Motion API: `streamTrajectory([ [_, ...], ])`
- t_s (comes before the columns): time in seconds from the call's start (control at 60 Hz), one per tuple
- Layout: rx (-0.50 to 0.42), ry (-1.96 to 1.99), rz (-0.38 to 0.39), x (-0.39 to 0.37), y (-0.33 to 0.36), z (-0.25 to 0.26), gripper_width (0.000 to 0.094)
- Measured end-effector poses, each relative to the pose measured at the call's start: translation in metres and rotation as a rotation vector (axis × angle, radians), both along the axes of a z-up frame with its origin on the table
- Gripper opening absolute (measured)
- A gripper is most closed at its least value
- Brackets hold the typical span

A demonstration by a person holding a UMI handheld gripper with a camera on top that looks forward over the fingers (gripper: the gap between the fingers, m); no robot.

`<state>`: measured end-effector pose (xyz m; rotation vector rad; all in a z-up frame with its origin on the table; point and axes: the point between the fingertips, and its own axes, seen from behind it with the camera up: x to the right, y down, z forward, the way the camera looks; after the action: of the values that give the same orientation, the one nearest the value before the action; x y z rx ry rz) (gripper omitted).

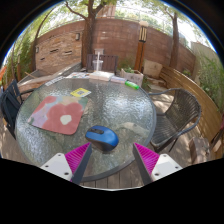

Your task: Arrange mouse

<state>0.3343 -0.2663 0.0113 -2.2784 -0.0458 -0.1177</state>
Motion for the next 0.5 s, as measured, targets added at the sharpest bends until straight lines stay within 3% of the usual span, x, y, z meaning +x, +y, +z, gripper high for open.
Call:
streamTrajectory([
  [0.367,0.002,0.021,0.091,-0.002,0.075,-0.015,0.0830],
  [0.45,-0.004,0.020,0.095,-0.003,0.087,-0.020,0.0779],
  [0.5,-0.011,0.022,0.099,-0.004,0.092,-0.024,0.0700],
])
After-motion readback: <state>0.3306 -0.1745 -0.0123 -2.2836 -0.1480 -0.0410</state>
